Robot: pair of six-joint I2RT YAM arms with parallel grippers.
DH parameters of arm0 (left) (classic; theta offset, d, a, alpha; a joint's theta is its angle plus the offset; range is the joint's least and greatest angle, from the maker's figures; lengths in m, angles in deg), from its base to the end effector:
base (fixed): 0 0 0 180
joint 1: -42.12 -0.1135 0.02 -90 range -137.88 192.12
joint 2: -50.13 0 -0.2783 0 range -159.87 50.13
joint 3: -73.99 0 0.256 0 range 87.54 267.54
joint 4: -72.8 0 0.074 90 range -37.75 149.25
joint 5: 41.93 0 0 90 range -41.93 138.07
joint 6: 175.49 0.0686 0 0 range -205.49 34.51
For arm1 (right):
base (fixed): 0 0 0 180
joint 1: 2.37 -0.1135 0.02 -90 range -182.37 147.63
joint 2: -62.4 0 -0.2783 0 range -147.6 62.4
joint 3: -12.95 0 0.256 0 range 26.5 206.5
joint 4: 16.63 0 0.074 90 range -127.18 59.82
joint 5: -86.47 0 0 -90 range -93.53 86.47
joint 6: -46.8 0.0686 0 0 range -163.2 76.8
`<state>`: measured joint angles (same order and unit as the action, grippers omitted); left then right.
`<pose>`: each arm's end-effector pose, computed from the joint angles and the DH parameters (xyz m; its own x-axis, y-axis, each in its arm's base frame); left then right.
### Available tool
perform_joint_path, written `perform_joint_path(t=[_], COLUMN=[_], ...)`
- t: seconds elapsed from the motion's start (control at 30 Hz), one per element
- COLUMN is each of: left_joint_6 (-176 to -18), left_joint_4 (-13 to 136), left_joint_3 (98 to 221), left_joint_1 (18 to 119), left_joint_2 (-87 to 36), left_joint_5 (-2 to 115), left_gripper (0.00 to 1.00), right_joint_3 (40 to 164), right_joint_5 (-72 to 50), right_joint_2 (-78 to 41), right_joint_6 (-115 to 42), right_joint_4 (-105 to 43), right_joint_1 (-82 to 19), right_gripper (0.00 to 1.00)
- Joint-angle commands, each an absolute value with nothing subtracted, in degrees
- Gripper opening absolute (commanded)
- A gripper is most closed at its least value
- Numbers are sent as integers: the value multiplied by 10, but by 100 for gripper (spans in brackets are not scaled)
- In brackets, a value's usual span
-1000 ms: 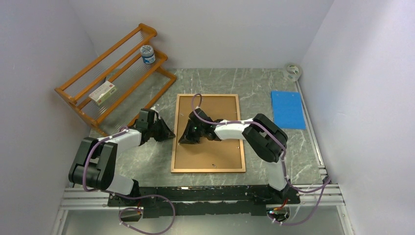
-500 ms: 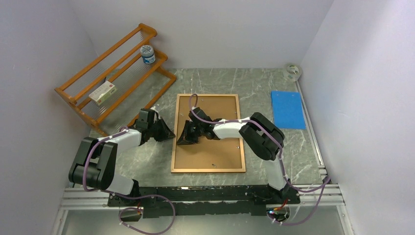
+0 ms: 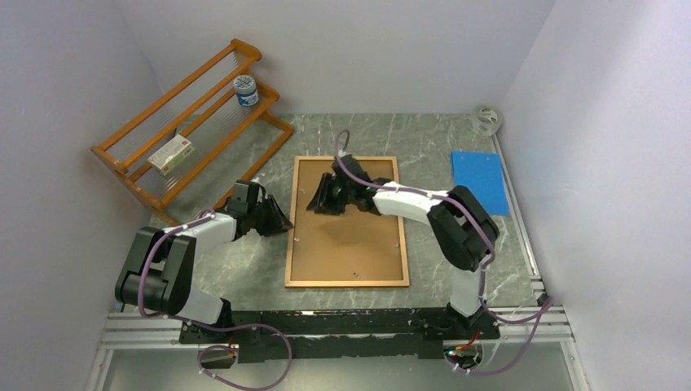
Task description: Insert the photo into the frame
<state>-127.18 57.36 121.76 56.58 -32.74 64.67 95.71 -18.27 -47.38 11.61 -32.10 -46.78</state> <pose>0.2698 -0.0898 0.1346 -0.8344 -0.4431 -0.3279 -0.1872 0.7873 -0.5874 0.3062 0.3244 0.1643 -0.9407 0.1849 -0.2845 -0.0729 0.7088 0.7017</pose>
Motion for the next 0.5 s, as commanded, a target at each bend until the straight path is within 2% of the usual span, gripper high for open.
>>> perform_joint_path(t=[0.0, 0.1, 0.23, 0.37, 0.47], left_joint_6=[-1281, -1285, -1289, -1283, -1283], left_joint_4=[541, 550, 566, 563, 567], left_joint_3=[1243, 1257, 1278, 1305, 1314], left_joint_1=[569, 570, 569, 569, 569], left_joint_2=[-336, -345, -369, -404, -420], left_joint_5=[621, 616, 615, 615, 621], left_gripper=[38, 48, 55, 55, 51], right_joint_3=[995, 1025, 1082, 1137, 1164], right_joint_5=[-140, -141, -148, -153, -172], right_joint_2=[-434, -457, -511, -568, -606], right_joint_6=[81, 68, 58, 65, 80], right_joint_4=[-344, -351, -356, -362, -354], right_joint_1=[-417, -391, -380, -378, -377], right_gripper=[36, 38, 40, 41, 40])
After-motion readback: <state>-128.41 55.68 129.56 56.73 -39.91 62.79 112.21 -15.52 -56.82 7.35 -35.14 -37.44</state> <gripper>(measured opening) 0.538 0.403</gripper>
